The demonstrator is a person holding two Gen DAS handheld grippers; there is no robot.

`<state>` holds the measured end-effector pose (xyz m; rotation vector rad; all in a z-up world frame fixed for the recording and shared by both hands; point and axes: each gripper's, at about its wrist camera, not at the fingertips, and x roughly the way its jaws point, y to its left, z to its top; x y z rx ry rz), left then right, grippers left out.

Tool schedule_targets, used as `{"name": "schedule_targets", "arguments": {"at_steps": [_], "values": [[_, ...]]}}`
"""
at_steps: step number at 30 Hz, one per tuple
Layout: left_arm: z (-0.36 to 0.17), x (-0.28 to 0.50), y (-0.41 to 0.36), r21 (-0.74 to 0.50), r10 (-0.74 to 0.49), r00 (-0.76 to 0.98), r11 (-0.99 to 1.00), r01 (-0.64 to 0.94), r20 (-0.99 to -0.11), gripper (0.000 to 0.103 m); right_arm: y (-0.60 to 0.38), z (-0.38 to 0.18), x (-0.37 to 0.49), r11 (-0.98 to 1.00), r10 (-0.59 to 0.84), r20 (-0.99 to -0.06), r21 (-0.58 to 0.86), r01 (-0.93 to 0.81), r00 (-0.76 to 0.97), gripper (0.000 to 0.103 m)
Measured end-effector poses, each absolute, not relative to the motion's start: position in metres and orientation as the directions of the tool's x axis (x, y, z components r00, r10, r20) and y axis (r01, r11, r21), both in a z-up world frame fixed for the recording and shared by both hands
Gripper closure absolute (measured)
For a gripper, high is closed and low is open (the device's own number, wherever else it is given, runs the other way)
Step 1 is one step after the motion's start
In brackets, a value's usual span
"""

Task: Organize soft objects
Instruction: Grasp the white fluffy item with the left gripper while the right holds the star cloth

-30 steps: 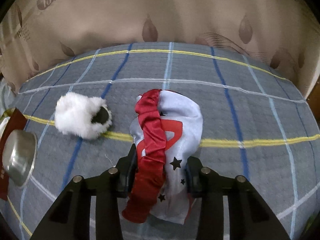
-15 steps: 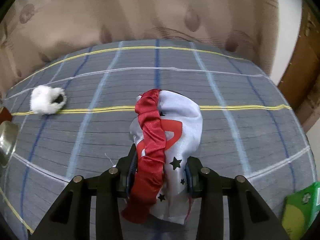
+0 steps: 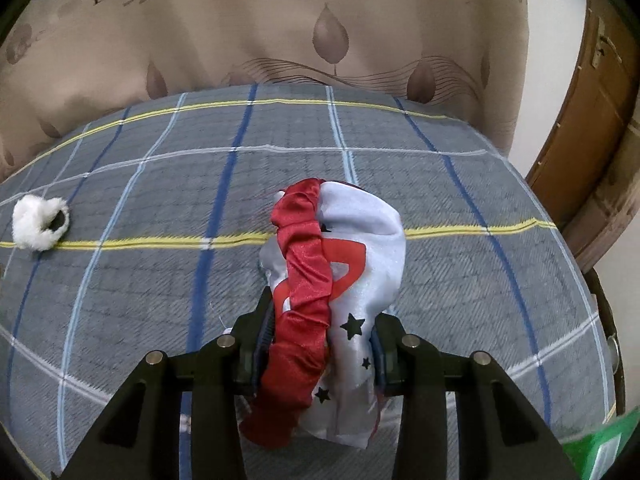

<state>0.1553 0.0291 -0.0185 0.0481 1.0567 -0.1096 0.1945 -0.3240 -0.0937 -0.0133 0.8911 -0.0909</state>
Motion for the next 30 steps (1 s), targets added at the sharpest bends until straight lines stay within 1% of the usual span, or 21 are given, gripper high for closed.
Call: {"name": "schedule_targets", "arguments": {"at_steps": [8,16,19,30], "values": [[-0.027,0.179,-0.001,-0.033,-0.104,0.476,0.987,0.155,-0.873,0.047,-0.333,-0.095,0.202,0.995,-0.072,-0.781,-0.016,0.094,0.621,0.064],[-0.033,0.208,-0.033,-0.008,-0.100,0.461,0.980,0.198,-0.882,0.047,-0.333,-0.094,0.202,0.995,-0.061,-0.782,-0.002,0.095,0.620,0.062],[-0.034,0.217,-0.040,-0.044,-0.134,0.448,0.978,0.206,-0.884,0.047,-0.333,-0.094,0.202,0.996,-0.052,-0.783,0.007,0.093,0.620,0.062],[-0.050,0.247,-0.057,-0.064,-0.131,0.419,0.983,0.171,-0.898,0.047,-0.335,-0.095,0.204,0.996,-0.041,-0.784,0.019,0.090,0.619,0.060]]}}
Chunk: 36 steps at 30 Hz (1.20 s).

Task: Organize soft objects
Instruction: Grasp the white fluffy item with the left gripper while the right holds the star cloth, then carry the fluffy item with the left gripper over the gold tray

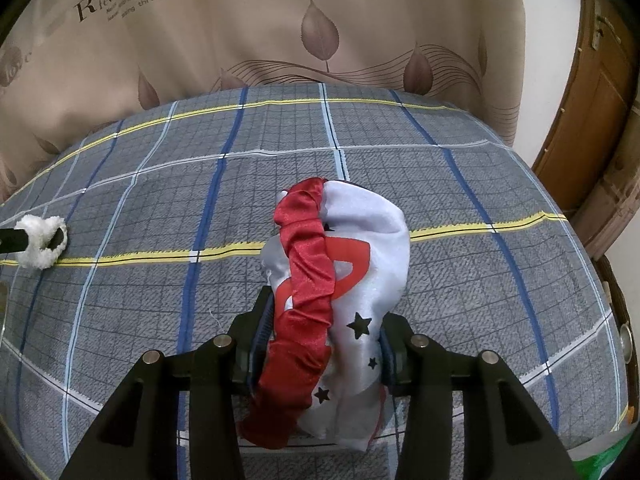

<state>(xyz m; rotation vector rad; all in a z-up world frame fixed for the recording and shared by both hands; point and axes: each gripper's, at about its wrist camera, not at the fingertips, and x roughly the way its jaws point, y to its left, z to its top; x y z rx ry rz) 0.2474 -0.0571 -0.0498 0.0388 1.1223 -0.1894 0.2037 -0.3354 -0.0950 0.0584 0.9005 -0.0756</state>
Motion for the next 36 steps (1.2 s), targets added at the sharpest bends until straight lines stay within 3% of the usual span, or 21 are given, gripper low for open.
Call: {"name": "schedule_targets", "arguments": {"at_steps": [9,20,27,36], "values": [[-0.070,0.273,-0.048,-0.116,-0.142,0.382,0.989,0.090,-0.913,0.047,-0.335,-0.095,0.204,0.996,-0.040,-0.786,0.020,0.090,0.618,0.059],[-0.082,0.278,-0.054,-0.094,-0.132,0.400,0.989,0.111,-0.907,0.047,-0.334,-0.095,0.204,0.996,-0.041,-0.786,0.020,0.092,0.617,0.058],[-0.076,0.267,-0.052,-0.071,-0.121,0.426,0.989,0.132,-0.897,0.063,-0.332,-0.096,0.204,0.996,-0.043,-0.787,0.017,0.092,0.616,0.056],[-0.060,0.246,-0.054,-0.067,-0.136,0.441,0.983,0.169,-0.887,0.066,-0.332,-0.096,0.204,0.996,-0.045,-0.787,0.015,0.092,0.615,0.056]]}}
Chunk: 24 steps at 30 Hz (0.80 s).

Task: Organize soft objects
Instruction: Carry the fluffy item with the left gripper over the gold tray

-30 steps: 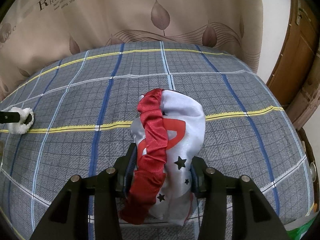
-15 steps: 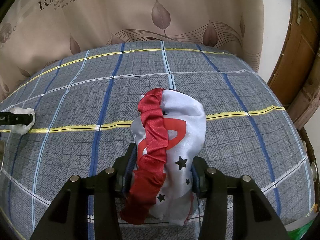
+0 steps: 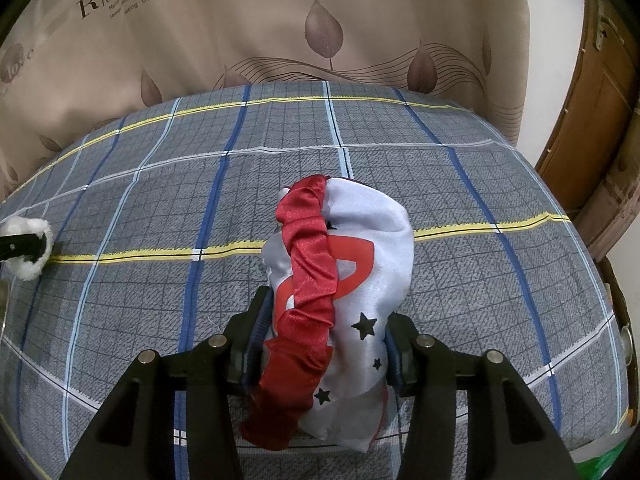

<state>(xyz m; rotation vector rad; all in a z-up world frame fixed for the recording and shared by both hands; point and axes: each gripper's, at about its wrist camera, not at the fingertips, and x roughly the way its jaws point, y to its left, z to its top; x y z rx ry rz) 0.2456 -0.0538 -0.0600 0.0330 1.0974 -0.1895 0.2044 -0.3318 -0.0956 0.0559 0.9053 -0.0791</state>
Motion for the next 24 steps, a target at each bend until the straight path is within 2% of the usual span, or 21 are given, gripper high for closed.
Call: {"name": "schedule_targets", "arguments": {"at_steps": [14,24], "values": [[-0.020,0.192,-0.030,-0.100,-0.174,0.458,0.978,0.181,-0.872,0.066,-0.331,-0.096,0.204,0.996,-0.047,-0.788,0.013,0.094,0.614,0.056],[0.030,0.150,0.029,-0.037,-0.109,0.507,0.988,0.151,-0.855,0.066,-0.331,-0.096,0.205,0.995,-0.049,-0.789,0.012,0.094,0.613,0.056]]}}
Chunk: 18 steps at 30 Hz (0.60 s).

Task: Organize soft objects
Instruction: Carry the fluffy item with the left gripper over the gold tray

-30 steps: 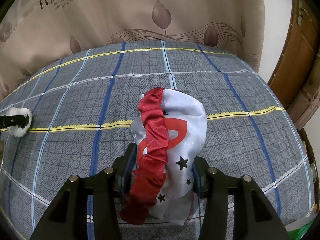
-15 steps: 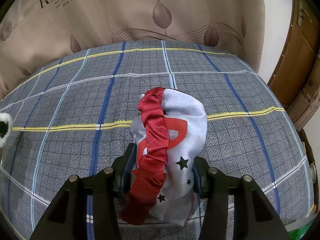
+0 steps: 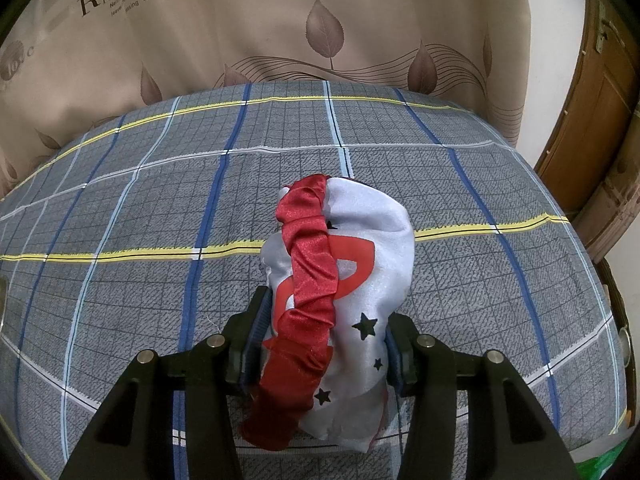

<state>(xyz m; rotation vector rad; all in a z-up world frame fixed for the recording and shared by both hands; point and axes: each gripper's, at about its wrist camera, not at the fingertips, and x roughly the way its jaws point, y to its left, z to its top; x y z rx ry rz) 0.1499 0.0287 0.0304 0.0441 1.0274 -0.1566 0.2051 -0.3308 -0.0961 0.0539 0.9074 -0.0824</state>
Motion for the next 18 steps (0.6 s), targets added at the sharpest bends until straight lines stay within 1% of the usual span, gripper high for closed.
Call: {"name": "schedule_targets", "arguments": {"at_steps": [2,6,11,18], "values": [[0.038,0.145,0.045,-0.012,-0.081,0.516,0.991,0.135,-0.852,0.066,-0.330,-0.096,0.205,0.995,-0.049,-0.789,0.011,0.094,0.613,0.056],[0.053,0.139,0.082,0.078,0.021,0.543,0.994,0.082,-0.840,0.066,-0.330,-0.096,0.205,0.995,-0.049,-0.789,0.012,0.095,0.612,0.056],[0.058,0.143,0.131,0.081,0.070,0.533,0.997,-0.003,-0.843,0.066,-0.330,-0.097,0.205,0.995,-0.053,-0.790,0.009,0.097,0.611,0.056],[0.036,0.159,0.184,0.105,0.137,0.478,0.990,-0.093,-0.867,0.066,-0.330,-0.096,0.205,0.995,-0.053,-0.790,0.008,0.097,0.611,0.056]]}}
